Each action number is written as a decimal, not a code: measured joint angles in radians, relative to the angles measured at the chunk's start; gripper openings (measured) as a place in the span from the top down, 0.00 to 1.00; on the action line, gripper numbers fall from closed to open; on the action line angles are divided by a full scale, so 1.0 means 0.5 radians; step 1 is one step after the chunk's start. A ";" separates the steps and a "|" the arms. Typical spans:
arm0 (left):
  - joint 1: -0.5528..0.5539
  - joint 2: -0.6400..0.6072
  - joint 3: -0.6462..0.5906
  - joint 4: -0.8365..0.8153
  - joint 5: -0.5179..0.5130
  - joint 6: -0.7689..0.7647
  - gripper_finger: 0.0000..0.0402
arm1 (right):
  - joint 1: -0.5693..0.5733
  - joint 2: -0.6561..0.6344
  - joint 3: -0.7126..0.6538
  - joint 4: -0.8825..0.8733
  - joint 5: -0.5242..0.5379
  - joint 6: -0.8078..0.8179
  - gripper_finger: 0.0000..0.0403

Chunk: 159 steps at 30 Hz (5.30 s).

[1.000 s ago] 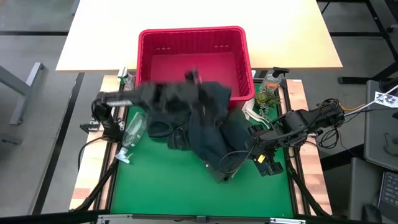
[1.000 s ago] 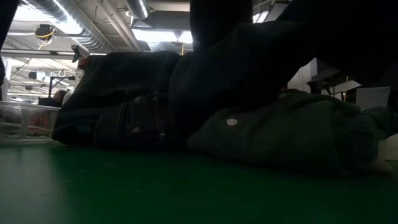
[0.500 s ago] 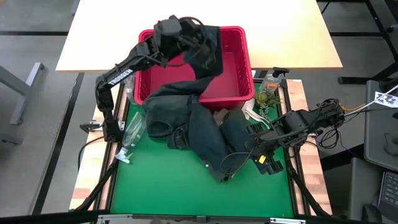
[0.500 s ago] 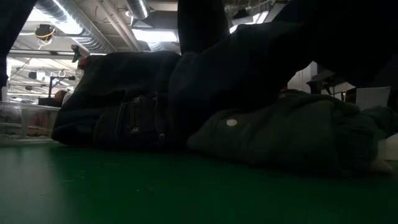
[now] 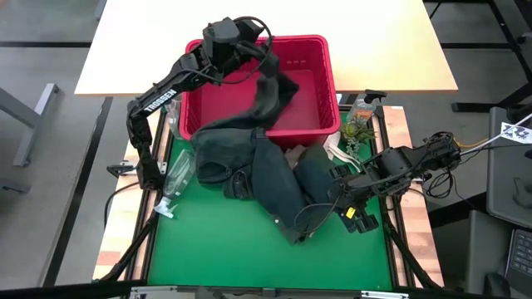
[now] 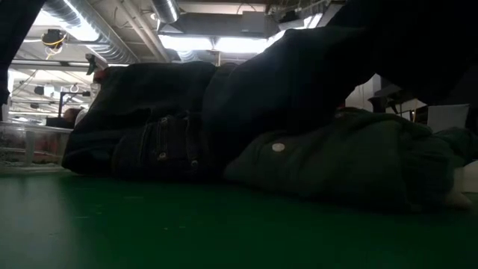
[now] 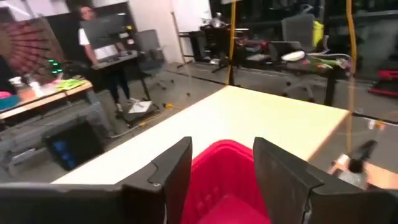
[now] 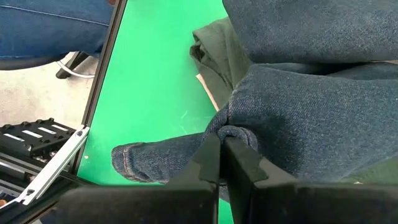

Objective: Fold laundry
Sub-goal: Fold the dark blue pants

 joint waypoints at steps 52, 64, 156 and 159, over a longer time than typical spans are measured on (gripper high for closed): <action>-1.161 -0.730 -2.423 -0.864 0.992 -1.403 0.92 | -0.013 0.000 0.000 0.000 0.068 -0.092 0.98; -1.174 -0.795 -3.002 -0.280 0.972 -1.782 0.91 | -0.013 -0.001 0.000 0.000 0.067 -0.092 0.98; -2.815 -0.899 -1.961 -0.966 1.111 -4.137 0.98 | -0.011 -0.916 -0.352 -0.002 -0.796 1.880 0.98; -2.852 -0.788 -1.961 -0.938 1.138 -4.138 0.98 | -0.011 -0.916 -0.443 -0.002 -0.854 2.049 0.98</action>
